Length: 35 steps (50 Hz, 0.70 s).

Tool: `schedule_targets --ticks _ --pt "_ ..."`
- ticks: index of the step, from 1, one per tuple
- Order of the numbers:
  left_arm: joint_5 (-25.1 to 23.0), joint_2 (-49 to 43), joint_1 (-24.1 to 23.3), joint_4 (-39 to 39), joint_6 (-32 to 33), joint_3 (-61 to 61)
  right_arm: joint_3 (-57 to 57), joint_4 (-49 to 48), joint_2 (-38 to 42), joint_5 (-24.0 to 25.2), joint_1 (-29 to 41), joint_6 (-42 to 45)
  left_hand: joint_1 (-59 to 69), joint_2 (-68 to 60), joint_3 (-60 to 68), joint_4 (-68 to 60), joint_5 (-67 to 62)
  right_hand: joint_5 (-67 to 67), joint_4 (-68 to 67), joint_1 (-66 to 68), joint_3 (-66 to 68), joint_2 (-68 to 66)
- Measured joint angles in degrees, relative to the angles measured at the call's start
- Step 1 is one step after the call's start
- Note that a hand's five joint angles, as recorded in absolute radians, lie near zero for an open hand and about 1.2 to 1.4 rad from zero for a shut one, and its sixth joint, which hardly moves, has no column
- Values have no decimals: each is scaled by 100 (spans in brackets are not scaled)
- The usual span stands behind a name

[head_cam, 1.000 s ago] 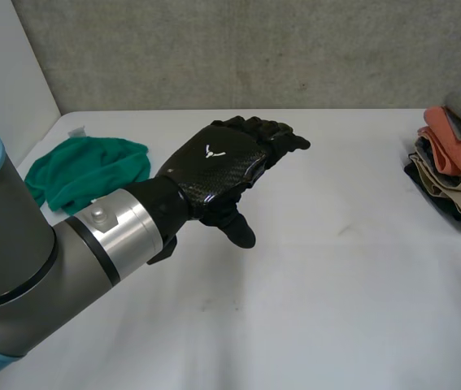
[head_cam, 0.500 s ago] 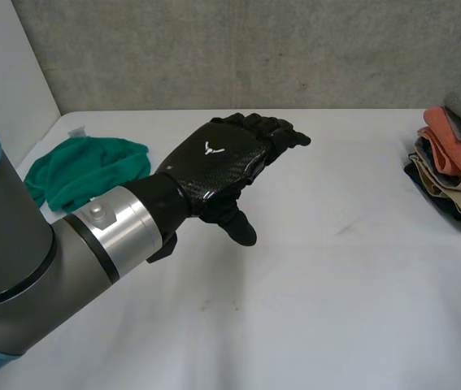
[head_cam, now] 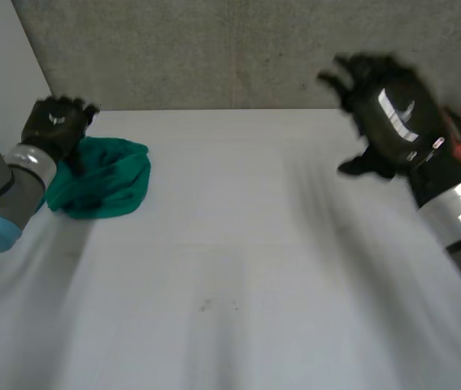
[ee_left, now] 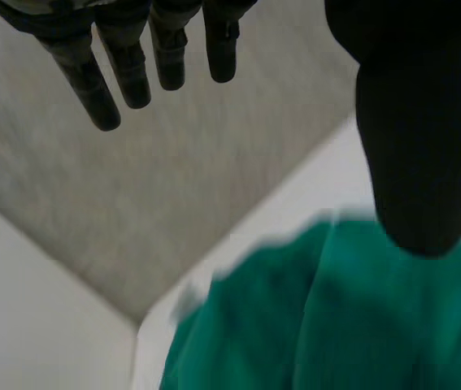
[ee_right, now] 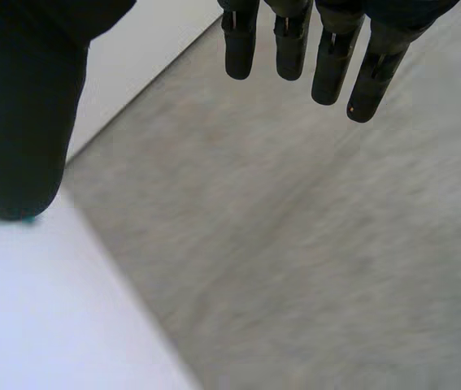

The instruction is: Fold the laundry.

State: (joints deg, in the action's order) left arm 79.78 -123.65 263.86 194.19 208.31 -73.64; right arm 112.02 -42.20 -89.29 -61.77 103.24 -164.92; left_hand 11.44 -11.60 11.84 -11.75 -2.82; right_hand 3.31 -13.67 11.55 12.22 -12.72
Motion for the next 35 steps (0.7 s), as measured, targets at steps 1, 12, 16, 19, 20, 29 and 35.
schedule_targets --ticks 1,12,16,19,20,29,35 --pt "-40 -210 76 3 202 107 46 113 84 -14 43 65 0 0 15 -7 -4 0 0 0 0 0" --pt "-488 -1936 393 23 964 1307 86 1357 797 -317 -58 667 1512 -1361 1325 -1351 -1242 0 0 0 0 0" --pt "-555 -2171 373 50 904 1530 91 1442 870 -346 -102 699 4972 -4673 4509 -4554 -4263 0 0 0 0 0" --pt "-566 -2210 326 109 847 1584 96 1444 882 -357 -132 696 5273 -5547 5475 -5537 -5074 0 0 0 0 0" --pt "-559 -2169 274 138 793 1569 98 1438 881 -364 -145 692 5273 -5632 5566 -5630 -5087 0 0 0 0 0" --pt "-576 -812 -525 204 -257 579 75 1413 841 -524 -229 674 5273 -5674 5605 -5668 -5087 0 0 0 0 0" --pt "-794 498 -1827 325 -1422 -539 3 1409 792 -899 -329 663 5273 -5685 5625 -5687 -5087 0 0 0 0 0"
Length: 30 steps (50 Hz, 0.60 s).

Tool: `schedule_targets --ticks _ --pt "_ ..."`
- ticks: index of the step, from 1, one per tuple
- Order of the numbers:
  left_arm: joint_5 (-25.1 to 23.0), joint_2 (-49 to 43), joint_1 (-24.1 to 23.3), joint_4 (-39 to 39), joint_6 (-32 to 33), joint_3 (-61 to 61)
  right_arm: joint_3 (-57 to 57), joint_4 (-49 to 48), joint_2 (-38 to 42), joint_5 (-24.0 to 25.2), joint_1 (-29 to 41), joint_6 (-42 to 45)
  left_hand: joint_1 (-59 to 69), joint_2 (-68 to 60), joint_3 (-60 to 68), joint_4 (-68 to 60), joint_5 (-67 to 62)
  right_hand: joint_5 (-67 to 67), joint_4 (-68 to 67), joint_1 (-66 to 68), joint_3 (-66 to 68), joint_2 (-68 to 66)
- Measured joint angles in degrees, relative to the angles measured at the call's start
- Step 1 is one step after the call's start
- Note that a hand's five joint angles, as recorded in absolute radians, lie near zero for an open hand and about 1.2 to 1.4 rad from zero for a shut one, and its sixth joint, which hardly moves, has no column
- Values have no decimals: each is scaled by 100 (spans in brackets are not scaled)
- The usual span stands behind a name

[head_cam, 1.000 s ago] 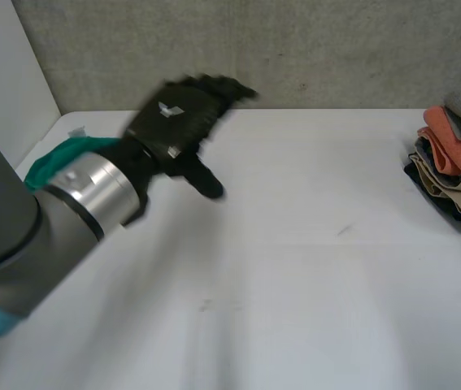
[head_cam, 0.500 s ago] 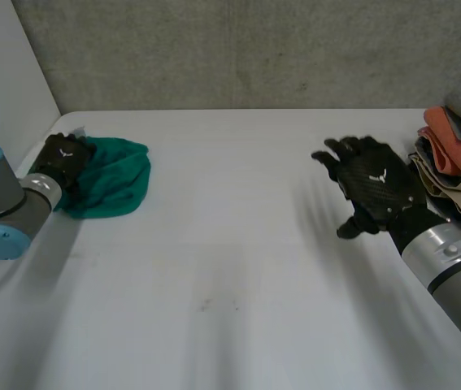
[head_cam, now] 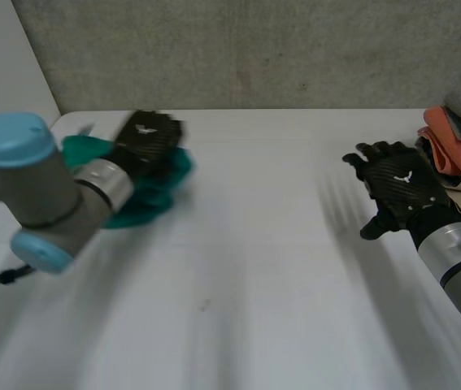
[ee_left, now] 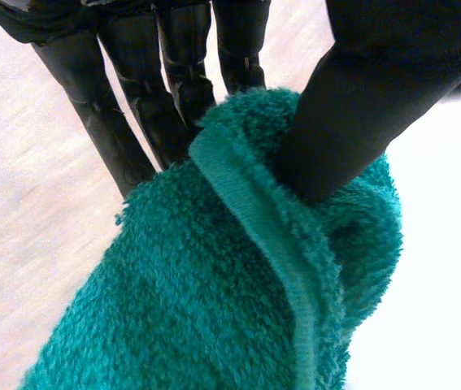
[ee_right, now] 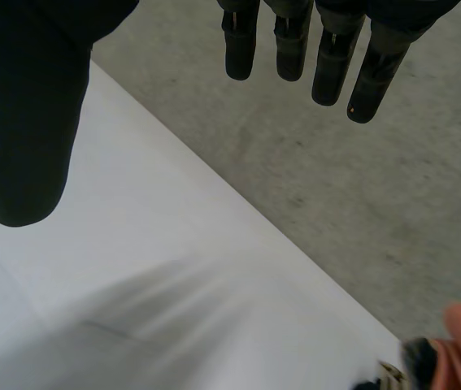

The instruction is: Fold the laundry.

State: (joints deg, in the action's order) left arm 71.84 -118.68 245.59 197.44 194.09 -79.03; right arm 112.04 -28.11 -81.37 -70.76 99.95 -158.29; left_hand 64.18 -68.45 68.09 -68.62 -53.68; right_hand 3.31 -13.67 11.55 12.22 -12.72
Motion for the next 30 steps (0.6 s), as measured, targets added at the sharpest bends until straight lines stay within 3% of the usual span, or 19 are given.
schedule_targets --ticks 3,8,10,14,24,25,30 --pt "-161 225 -600 157 -333 -341 -36 0 -9 -221 -23 -5 -79 314 -293 331 66 0 0 0 0 0" --pt "-282 193 -1077 340 -519 -539 -61 3 -7 -411 -42 -8 -870 1274 -1191 1251 748 0 0 0 0 0" --pt "-323 64 -1385 425 -561 -592 -70 8 -1 -501 -69 -10 -3945 4109 -3941 4049 3554 0 0 0 0 0" --pt "-297 45 -1525 450 -548 -589 -71 13 5 -512 -102 -13 -5010 5327 -5280 5358 4900 0 0 0 0 0" --pt "492 586 -937 270 -473 -684 -77 163 23 -281 -123 -13 -5017 5431 -5388 5476 5019 0 0 0 0 0" --pt "852 720 -774 43 -426 -833 -108 328 17 -108 -112 -5 -5017 5431 -5388 5476 5019 0 0 0 0 0" --pt "1368 953 -584 -434 -315 -1249 -334 1067 -21 483 -48 35 -5017 5431 -5387 5475 5017 0 0 0 0 0"
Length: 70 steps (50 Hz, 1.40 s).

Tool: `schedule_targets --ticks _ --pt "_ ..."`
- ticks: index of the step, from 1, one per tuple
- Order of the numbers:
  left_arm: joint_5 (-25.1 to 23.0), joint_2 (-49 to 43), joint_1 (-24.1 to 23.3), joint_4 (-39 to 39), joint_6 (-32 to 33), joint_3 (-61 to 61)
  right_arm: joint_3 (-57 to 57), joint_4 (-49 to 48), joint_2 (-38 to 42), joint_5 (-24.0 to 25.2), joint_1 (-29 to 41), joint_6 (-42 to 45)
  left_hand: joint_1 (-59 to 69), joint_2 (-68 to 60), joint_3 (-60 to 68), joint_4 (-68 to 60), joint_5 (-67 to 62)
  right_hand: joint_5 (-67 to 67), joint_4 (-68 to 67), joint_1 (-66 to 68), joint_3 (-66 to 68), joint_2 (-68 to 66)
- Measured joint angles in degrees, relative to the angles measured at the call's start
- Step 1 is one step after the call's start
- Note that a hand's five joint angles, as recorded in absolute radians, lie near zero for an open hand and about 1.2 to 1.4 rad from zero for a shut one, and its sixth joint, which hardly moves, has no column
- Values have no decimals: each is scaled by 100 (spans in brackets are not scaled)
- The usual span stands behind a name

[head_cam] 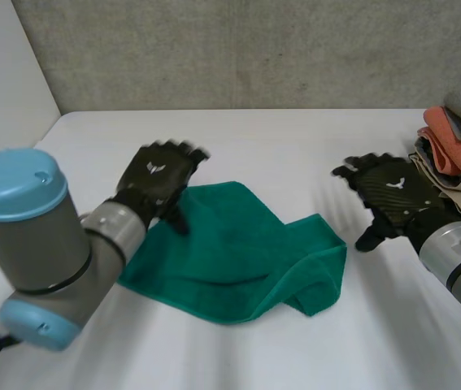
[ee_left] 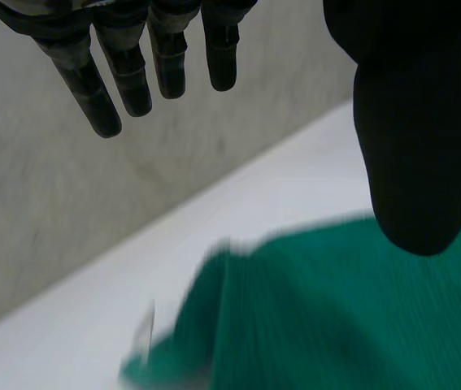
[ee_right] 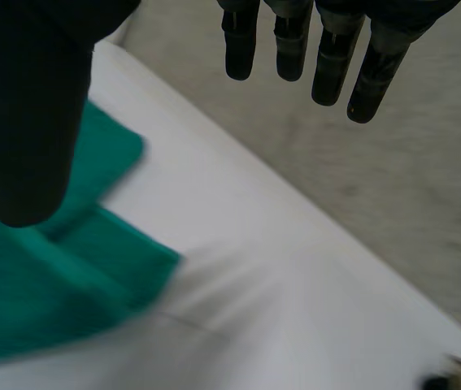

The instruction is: Fold the laundry.

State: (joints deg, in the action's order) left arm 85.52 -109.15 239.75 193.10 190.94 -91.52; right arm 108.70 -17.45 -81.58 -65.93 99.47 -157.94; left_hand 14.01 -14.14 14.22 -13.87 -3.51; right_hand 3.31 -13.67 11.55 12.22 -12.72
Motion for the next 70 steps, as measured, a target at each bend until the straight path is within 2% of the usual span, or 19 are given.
schedule_targets --ticks 1,5,6,9,15,22,28,30,31,35,37,45,51,56,57,58,59,62,70 --pt "131 80 46 -143 44 -172 -148 385 1 231 28 32 0 0 0 0 0 0 0 0 0 0" --pt "329 307 139 -373 192 -669 -544 1287 97 589 70 191 41 -38 36 -41 -59 0 0 0 0 -1" --pt "349 370 168 -400 243 -800 -708 1614 189 663 79 311 715 -626 608 -657 -714 1 0 0 2 0" --pt "350 553 289 -440 466 -1197 -1039 2203 508 725 92 809 2232 -2051 1993 -2046 -2080 250 -139 159 307 -251" --pt "211 805 471 -463 1041 -1829 -1469 2684 1120 616 147 1855 2378 -2346 2338 -2363 -2393 1064 -1124 994 1279 -1196" --pt "-25 846 529 -459 1544 -2246 -1806 2696 1778 320 257 2279 1311 -1302 1301 -1276 -1292 1163 -1224 1048 1368 -1277" --pt "-77 739 542 -401 1621 -2270 -1950 2622 2072 243 335 2253 1025 -980 981 -940 -957 1225 -1279 1105 1424 -1332" --pt "-81 613 541 -277 1623 -2216 -2058 2553 2246 225 405 2194 1005 -880 895 -864 -867 1773 -1878 1667 2027 -1973" --pt "-79 562 538 -204 1621 -2189 -2087 2525 2290 226 426 2161 927 -806 809 -791 -795 2801 -2918 2589 3071 -3046" --pt "-71 444 520 25 1616 -2125 -2150 2430 2358 235 468 2021 774 -698 688 -689 -686 4632 -4758 4124 4892 -4940" --pt "-66 367 503 202 1617 -2079 -2169 2321 2363 240 487 1861 774 -695 688 -683 -686 5282 -5388 4532 5503 -5465" --pt "-63 -35 470 614 1758 -1849 -2129 1916 2267 226 477 1231 774 -699 693 -688 -703 5345 -5426 4532 5544 -5465" --pt "-62 -470 466 763 2180 -1591 -2022 1776 2064 201 446 924 799 -726 720 -722 -790 5345 -5426 4532 5544 -5465" --pt "-62 -770 463 926 2408 -1411 -1920 1767 1979 200 442 906 1960 -1847 1838 -1843 -1881 5345 -5426 4532 5544 -5465" --pt "-61 -828 462 977 2436 -1379 -1910 1767 1974 200 442 907 2472 -2352 2257 -2308 -2334 5345 -5426 4532 5544 -5465" --pt "-58 -907 461 1074 2469 -1328 -1885 1767 1963 198 443 914 3675 -3431 3401 -3453 -3452 5345 -5426 4532 5544 -5465" --pt "-57 -920 461 1093 2473 -1319 -1883 1767 1962 197 443 914 3675 -3431 3401 -3453 -3452 5345 -5426 4532 5544 -5465" --pt "-37 -1005 453 1318 2496 -1240 -1874 1768 1955 169 440 927 5154 -5188 5139 -5223 -5161 5345 -5426 4532 5544 -5465" --pt "12 -256 383 1297 2398 -1266 -1947 1888 1603 -180 445 1036 5157 -5420 5374 -5455 -5243 5345 -5427 4532 5544 -5465"
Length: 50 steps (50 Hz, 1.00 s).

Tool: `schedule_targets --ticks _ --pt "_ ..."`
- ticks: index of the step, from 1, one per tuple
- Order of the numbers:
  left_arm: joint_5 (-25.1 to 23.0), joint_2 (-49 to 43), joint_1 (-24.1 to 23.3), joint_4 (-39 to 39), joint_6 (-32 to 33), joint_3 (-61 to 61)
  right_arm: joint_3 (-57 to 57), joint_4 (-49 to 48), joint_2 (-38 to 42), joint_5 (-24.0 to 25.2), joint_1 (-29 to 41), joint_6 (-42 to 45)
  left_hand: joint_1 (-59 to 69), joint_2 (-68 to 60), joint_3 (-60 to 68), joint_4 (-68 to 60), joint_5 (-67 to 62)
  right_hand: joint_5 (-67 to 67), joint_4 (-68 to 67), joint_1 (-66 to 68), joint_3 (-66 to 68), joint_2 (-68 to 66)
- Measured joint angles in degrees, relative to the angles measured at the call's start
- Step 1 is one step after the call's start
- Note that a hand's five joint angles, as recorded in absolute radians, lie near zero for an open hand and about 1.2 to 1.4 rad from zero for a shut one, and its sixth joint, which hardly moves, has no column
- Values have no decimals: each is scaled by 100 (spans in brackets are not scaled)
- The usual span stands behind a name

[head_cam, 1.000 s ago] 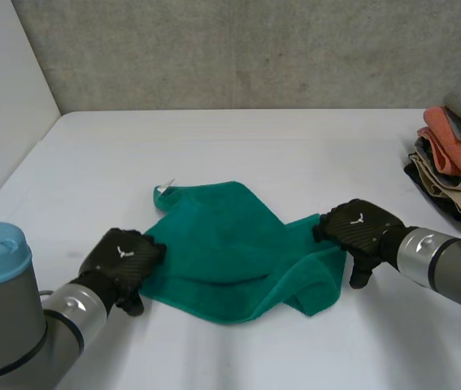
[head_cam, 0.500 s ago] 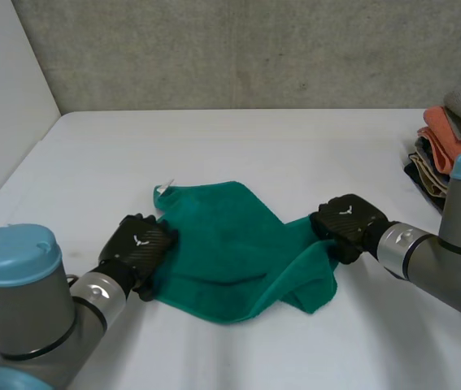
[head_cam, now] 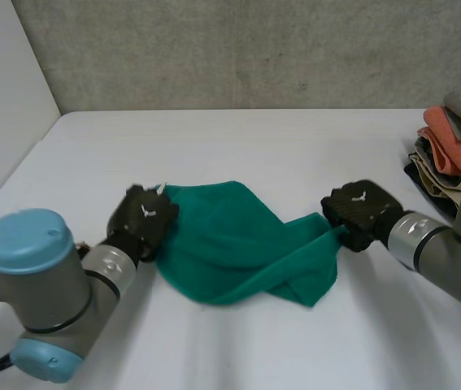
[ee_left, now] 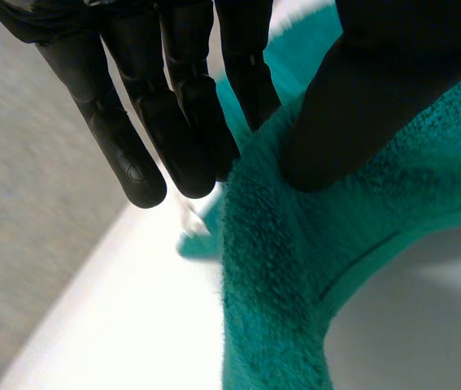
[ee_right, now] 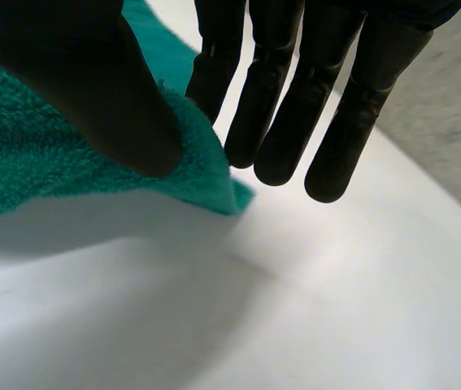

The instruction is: Fold the laundry.

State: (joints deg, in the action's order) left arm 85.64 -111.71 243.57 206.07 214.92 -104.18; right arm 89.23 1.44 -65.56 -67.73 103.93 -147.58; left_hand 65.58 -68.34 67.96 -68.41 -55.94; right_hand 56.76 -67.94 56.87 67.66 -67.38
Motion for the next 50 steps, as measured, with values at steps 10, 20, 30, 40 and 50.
schedule_targets --ticks 10,20,30,40,50 --pt "-17 1229 124 -1842 -464 284 -127 1074 -728 -490 21 1102 0 -11 9 -21 0 0 -2 0 0 0" --pt "33 402 516 -2936 -554 2058 -992 735 -285 -981 373 1480 0 -22 30 -24 0 0 -3 0 0 0" --pt "727 -551 497 -1264 -600 4891 -2522 -2217 -27 -1774 667 655 0 -24 32 -27 0 0 -4 0 3 0" --pt "907 107 406 346 -898 3848 -1533 -3175 -725 -1911 853 629 0 -26 32 -43 0 39 -4 0 4 0" --pt "835 328 389 298 -971 1791 348 -2088 -1112 -1711 1001 676 0 -37 46 -47 0 39 -5 0 4 0"
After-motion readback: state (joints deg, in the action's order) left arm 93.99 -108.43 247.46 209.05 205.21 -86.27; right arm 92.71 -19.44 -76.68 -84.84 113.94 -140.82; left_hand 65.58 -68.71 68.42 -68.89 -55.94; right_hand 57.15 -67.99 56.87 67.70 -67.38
